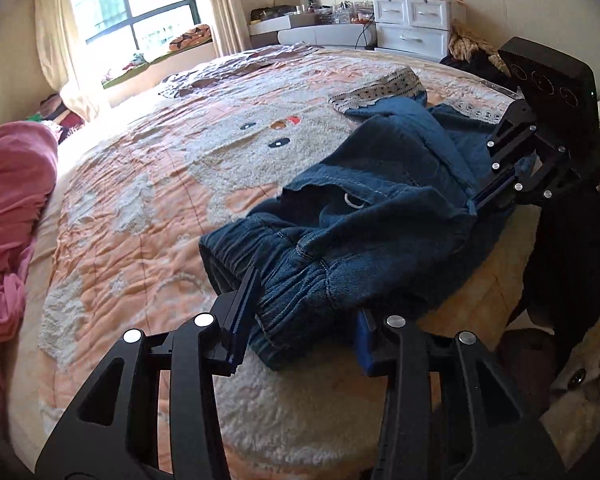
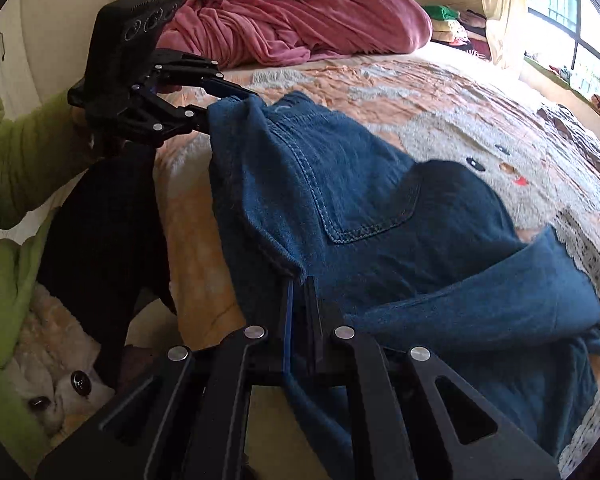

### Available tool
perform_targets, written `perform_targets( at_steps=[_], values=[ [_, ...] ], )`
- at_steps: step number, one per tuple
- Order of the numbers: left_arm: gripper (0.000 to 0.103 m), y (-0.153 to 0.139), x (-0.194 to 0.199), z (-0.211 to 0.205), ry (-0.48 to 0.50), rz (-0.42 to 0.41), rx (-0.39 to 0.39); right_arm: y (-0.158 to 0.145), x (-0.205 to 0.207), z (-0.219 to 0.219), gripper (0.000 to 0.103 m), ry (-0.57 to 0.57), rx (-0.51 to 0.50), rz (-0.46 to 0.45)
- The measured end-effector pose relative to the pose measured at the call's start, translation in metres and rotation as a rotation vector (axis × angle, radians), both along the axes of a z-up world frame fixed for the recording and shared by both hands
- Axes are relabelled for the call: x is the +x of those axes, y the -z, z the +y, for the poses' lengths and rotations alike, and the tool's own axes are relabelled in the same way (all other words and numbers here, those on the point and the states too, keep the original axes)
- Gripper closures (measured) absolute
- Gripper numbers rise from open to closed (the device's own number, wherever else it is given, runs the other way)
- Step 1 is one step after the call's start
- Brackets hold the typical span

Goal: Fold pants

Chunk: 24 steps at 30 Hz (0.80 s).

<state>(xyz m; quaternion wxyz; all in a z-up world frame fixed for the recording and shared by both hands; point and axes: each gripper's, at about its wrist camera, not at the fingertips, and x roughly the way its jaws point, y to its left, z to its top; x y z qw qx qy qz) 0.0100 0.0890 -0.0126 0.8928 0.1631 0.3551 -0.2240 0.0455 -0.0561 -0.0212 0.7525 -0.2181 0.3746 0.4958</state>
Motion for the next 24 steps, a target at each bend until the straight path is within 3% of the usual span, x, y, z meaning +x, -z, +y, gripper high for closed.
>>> perform_targets(
  at_steps=[2, 5, 10, 13, 17, 20, 21, 24],
  values=[
    [0.068, 0.004, -0.003, 0.0, -0.015, 0.006, 0.005, 0.004, -0.005, 0.002, 0.097, 0.011, -0.003, -0.006],
    [0.059, 0.0, -0.005, 0.005, -0.058, -0.003, -0.008, 0.002, -0.003, 0.005, 0.097, 0.038, 0.023, 0.004],
    [0.059, -0.012, -0.003, 0.019, -0.136, -0.019, -0.056, 0.002, -0.005, 0.009, 0.096, 0.062, 0.096, 0.049],
    [0.054, -0.004, -0.001, 0.023, -0.153, 0.049, -0.071, 0.017, -0.008, 0.016, 0.095, 0.074, 0.028, 0.036],
    [0.054, -0.007, -0.012, 0.044, -0.219, 0.063, -0.105, 0.016, -0.004, 0.012, 0.084, 0.094, 0.071, 0.105],
    [0.054, -0.026, -0.019, 0.06, -0.288, 0.046, -0.138, 0.013, -0.008, 0.015, 0.074, 0.075, 0.055, 0.093],
    [0.054, -0.036, -0.02, 0.06, -0.284, 0.023, -0.157, 0.011, -0.009, 0.015, 0.068, 0.068, 0.058, 0.095],
    [0.054, -0.064, -0.009, 0.04, -0.215, -0.008, -0.245, -0.002, -0.012, 0.008, 0.064, 0.068, 0.096, 0.102]
  ],
)
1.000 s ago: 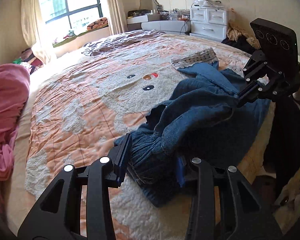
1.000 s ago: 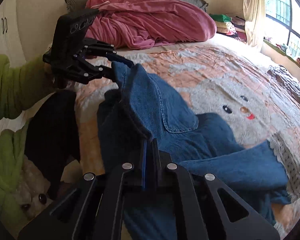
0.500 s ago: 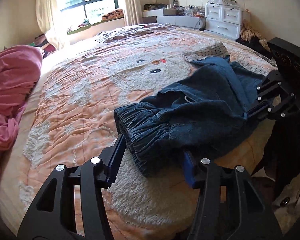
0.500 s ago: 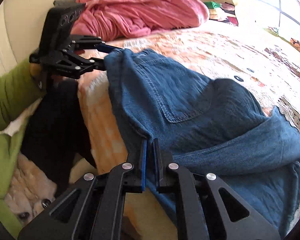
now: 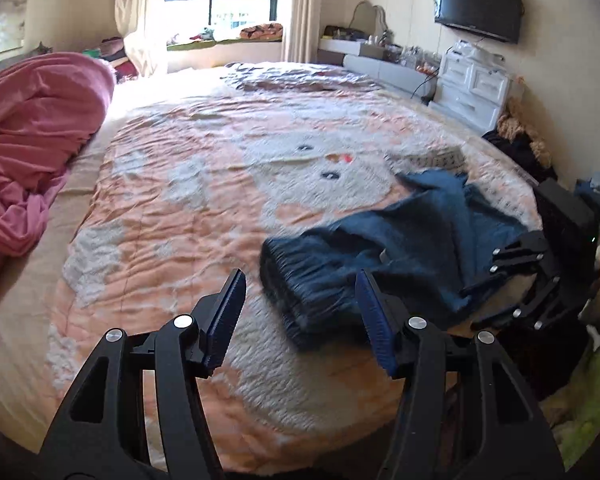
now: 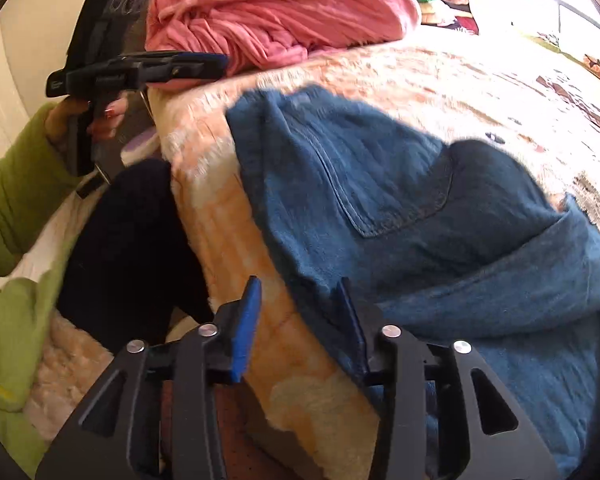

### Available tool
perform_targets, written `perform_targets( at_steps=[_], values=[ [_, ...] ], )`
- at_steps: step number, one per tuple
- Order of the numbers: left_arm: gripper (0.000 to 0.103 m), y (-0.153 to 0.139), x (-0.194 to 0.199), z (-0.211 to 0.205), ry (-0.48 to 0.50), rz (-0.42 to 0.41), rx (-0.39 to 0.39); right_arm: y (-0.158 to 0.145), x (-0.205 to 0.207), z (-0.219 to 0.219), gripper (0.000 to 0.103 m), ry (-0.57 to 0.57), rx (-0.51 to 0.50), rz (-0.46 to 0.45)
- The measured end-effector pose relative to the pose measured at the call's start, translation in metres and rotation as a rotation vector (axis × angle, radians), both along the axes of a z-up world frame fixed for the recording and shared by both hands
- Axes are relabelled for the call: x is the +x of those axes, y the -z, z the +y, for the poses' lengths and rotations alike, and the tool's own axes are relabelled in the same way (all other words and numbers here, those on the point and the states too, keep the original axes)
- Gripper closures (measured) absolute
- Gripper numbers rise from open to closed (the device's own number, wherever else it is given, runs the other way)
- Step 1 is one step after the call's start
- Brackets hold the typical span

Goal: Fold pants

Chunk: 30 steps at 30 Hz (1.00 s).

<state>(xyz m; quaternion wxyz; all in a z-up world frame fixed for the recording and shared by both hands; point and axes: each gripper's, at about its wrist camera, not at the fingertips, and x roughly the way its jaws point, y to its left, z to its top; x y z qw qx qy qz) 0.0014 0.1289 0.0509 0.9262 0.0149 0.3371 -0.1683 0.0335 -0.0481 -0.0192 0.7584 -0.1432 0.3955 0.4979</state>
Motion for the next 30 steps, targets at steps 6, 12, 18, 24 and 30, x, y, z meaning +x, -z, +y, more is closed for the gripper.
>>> perform_targets(
  at_steps=[6, 12, 18, 24, 30],
  values=[
    [0.067, 0.017, 0.05, -0.065, 0.114, 0.097, -0.024, -0.04, 0.011, -0.023, 0.064, 0.134, 0.132, -0.059],
    [0.074, 0.08, 0.047, -0.065, 0.052, 0.224, 0.076, -0.02, 0.047, 0.005, 0.064, 0.235, 0.022, 0.003],
    [0.074, 0.09, 0.045, -0.075, 0.058, 0.174, 0.161, 0.023, 0.06, 0.007, 0.063, 0.309, -0.09, 0.094],
    [0.046, 0.053, 0.034, -0.062, 0.042, 0.138, 0.054, -0.036, 0.069, -0.048, 0.057, 0.386, 0.087, 0.087],
    [0.018, 0.002, 0.031, -0.075, 0.039, 0.022, 0.053, -0.067, 0.124, -0.1, 0.04, 0.599, 0.008, -0.025]
  ],
)
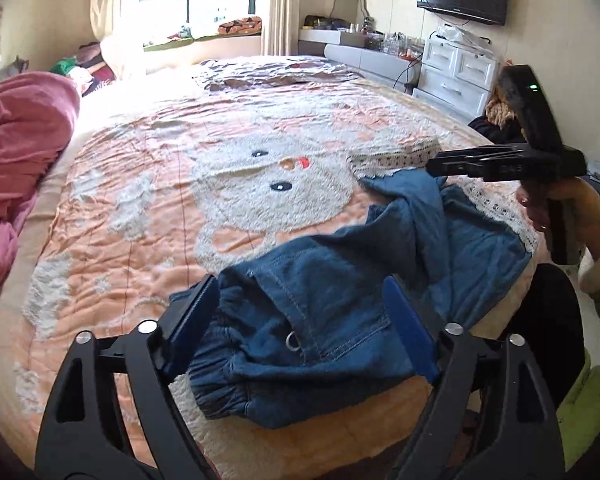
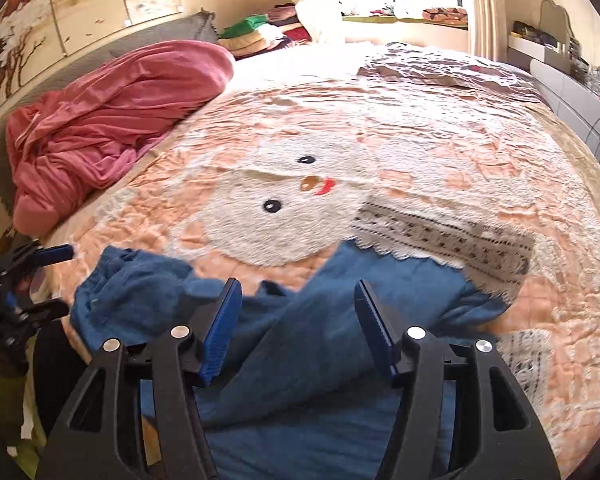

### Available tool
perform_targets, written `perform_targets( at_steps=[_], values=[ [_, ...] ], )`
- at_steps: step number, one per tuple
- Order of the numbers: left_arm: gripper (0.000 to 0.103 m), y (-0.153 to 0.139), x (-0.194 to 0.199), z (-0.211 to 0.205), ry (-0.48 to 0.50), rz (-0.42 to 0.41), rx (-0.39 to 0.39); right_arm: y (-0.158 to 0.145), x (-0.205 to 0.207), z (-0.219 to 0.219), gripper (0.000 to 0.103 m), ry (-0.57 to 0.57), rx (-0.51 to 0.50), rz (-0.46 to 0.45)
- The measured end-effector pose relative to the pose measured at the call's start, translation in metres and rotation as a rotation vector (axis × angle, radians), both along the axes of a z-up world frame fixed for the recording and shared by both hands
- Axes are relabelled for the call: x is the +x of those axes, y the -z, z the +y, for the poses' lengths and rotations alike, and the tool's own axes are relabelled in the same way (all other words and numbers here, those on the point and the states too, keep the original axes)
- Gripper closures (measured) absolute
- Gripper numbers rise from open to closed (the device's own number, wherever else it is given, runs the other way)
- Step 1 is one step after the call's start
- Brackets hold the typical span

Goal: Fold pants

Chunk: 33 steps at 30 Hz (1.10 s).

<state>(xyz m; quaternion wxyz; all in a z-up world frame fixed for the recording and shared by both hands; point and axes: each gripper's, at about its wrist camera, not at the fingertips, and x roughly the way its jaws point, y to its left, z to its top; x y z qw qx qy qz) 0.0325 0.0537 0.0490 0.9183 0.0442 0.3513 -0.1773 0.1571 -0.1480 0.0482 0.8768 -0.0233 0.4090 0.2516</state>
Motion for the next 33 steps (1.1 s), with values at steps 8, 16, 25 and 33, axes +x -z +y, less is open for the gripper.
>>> perform_targets(
  at_steps=[8, 16, 25, 33],
  values=[
    [0.015, 0.01, 0.038, -0.081, 0.166, 0.116, -0.204, 0.032, 0.1, 0.026, 0.034, 0.052, -0.189, 0.095],
    [0.043, 0.067, 0.061, -0.125, 0.136, 0.267, -0.204, 0.077, 0.158, 0.064, 0.038, 0.135, -0.322, 0.202],
    [0.101, 0.082, 0.072, -0.127, 0.183, 0.301, -0.266, 0.053, 0.145, -0.002, 0.094, 0.18, -0.068, 0.18],
    [0.103, 0.064, 0.065, -0.127, 0.26, 0.235, -0.23, 0.005, 0.07, -0.105, 0.096, 0.32, 0.157, 0.096]
  ],
)
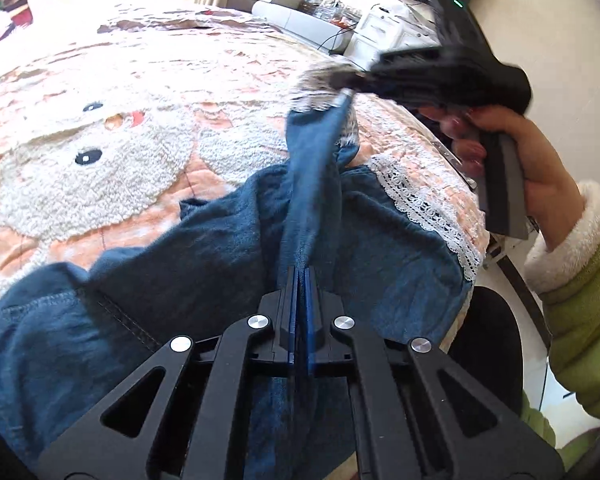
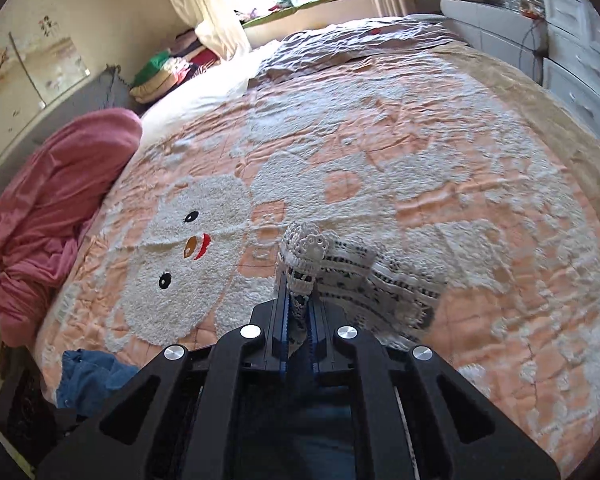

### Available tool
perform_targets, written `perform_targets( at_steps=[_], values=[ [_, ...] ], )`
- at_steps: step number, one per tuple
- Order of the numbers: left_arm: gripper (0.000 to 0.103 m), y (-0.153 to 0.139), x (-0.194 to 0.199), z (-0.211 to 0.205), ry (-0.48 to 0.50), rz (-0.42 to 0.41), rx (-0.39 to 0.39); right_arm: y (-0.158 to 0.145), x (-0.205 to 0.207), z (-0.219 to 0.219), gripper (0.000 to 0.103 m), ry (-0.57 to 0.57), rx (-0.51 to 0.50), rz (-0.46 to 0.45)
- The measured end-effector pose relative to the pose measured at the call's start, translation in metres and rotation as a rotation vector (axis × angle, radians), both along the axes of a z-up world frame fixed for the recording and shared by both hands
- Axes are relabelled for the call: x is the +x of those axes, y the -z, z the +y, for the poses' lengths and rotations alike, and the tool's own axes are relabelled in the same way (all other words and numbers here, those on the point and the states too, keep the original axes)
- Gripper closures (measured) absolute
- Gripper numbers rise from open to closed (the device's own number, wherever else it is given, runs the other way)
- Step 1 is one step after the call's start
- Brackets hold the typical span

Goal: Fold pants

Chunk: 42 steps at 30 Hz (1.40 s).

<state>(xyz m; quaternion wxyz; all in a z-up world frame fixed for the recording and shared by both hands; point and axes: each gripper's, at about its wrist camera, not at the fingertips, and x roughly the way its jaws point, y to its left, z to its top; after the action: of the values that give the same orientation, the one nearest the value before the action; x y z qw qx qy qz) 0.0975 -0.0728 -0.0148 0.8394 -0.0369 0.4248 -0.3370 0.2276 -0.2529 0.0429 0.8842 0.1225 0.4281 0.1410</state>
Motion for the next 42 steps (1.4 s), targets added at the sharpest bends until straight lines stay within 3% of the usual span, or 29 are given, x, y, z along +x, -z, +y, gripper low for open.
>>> perform_targets(
  at_steps=[2, 8, 11, 14, 16, 18, 24, 29, 31, 32, 33, 34, 36, 40, 42],
  values=[
    [0.103, -0.008, -0.003, 0.001, 0.036, -0.03, -0.002, -0.006, -0.022, -0.024, 0.096, 0.033, 0.07, -0.015],
    [0.103, -0.014, -0.021, 0.0, 0.133, -0.102, 0.062, -0.013, -0.092, -0.066, 0.096, 0.1, 0.151, -0.052],
    [0.103, -0.014, -0.03, 0.003, 0.17, -0.111, 0.07, -0.006, -0.129, -0.08, 0.096, 0.128, 0.158, -0.049],
    [0.103, -0.01, -0.042, -0.002, 0.207, -0.147, 0.108, 0.013, -0.153, -0.094, 0.096, 0.157, 0.137, 0.009],
    [0.096, -0.009, -0.048, -0.006, 0.225, -0.173, 0.114, 0.027, -0.164, -0.102, 0.096, 0.187, 0.131, 0.041],
    [0.068, -0.006, -0.052, -0.013, 0.236, -0.193, 0.14, 0.038, -0.173, -0.113, 0.096, 0.218, 0.177, 0.065],
    [0.061, 0.004, -0.056, -0.044, 0.266, -0.26, 0.271, 0.028, -0.175, -0.116, 0.096, 0.207, 0.236, 0.028],
    [0.061, 0.004, -0.057, -0.067, 0.29, -0.303, 0.266, 0.008, -0.162, -0.112, 0.096, 0.186, 0.252, -0.012],
    [0.061, 0.006, -0.057, -0.074, 0.288, -0.316, 0.273, 0.003, -0.157, -0.111, 0.096, 0.182, 0.26, -0.022],
    [0.069, 0.009, -0.055, -0.076, 0.29, -0.314, 0.279, 0.0, -0.156, -0.111, 0.096, 0.181, 0.258, -0.026],
    [0.103, 0.011, -0.053, -0.078, 0.287, -0.303, 0.292, -0.002, -0.155, -0.112, 0.096, 0.184, 0.256, -0.031],
    [0.103, 0.013, -0.048, -0.078, 0.272, -0.289, 0.314, -0.003, -0.154, -0.112, 0.096, 0.185, 0.256, -0.033],
    [0.103, 0.009, -0.04, -0.067, 0.289, -0.218, 0.239, -0.002, -0.157, -0.112, 0.096, 0.181, 0.243, -0.02],
    [0.103, -0.013, -0.044, -0.038, 0.326, -0.208, 0.138, 0.012, -0.172, -0.106, 0.096, 0.151, 0.167, 0.033],
    [0.103, -0.013, -0.051, -0.035, 0.348, -0.206, 0.156, 0.025, -0.178, -0.101, 0.096, 0.134, 0.132, 0.08]
  ],
)
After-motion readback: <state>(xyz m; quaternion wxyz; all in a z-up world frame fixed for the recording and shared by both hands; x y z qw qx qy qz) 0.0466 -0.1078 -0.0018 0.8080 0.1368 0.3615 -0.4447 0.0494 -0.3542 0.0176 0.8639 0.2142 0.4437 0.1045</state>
